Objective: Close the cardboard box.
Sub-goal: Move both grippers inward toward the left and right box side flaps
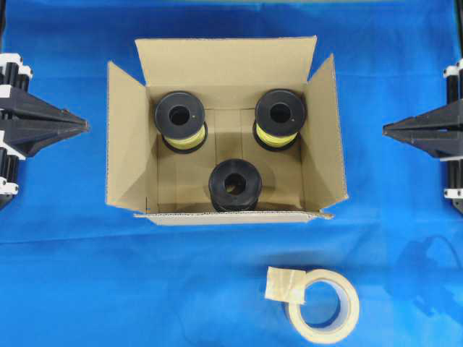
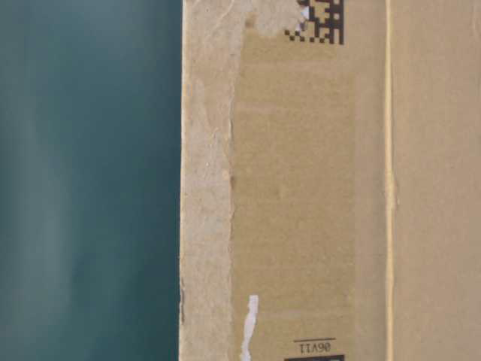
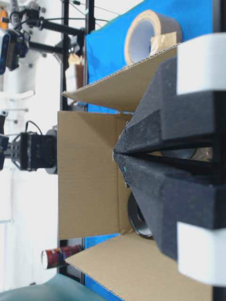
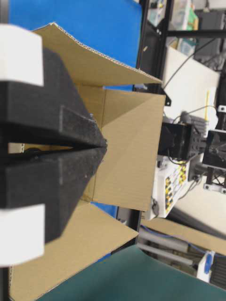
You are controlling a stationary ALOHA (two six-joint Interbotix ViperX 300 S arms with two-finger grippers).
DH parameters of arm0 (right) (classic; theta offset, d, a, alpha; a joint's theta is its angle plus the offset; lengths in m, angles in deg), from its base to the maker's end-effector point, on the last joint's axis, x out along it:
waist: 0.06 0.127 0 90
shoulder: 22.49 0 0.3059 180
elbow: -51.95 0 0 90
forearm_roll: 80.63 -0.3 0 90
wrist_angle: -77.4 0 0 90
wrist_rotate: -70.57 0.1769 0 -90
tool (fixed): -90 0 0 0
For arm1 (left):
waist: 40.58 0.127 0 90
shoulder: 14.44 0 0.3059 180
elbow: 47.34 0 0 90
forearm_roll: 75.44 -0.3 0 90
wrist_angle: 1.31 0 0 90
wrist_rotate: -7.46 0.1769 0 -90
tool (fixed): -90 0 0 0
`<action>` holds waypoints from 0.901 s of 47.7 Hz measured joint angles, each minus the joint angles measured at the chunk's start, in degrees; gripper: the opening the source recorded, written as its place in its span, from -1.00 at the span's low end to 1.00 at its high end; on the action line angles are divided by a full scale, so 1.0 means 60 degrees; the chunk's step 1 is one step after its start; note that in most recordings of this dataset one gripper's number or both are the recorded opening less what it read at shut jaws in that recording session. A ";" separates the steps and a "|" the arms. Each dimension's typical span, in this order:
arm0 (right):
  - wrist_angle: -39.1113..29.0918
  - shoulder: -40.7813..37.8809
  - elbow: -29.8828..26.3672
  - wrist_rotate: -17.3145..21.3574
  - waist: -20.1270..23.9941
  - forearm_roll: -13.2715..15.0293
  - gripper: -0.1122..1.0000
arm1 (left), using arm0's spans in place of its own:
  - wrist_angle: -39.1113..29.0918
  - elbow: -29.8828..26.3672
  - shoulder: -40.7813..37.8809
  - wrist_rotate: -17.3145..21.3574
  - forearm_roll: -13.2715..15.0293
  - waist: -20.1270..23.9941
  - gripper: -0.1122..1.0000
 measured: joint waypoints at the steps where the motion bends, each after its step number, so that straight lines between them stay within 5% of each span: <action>1: -0.0015 0.0000 0.0000 0.0015 0.0000 0.0000 -0.80 | -0.0029 0.0000 0.0000 0.0029 0.0029 0.0000 -0.80; 13: -0.0308 -0.0029 0.0029 0.0044 -0.0220 -0.0029 -0.80 | -0.0381 0.0220 0.0029 0.0117 0.0234 -0.0029 -0.80; 25: -0.0322 -0.0557 0.0850 0.0059 -0.0571 -0.0366 -0.80 | 0.0264 0.1392 -0.0073 -0.0059 0.0308 0.0249 -0.80; 43: 0.1641 -0.2651 0.1978 0.0264 -0.0586 -0.1348 -0.80 | 0.1978 0.2505 -0.1699 -0.0234 0.0337 0.0103 -0.80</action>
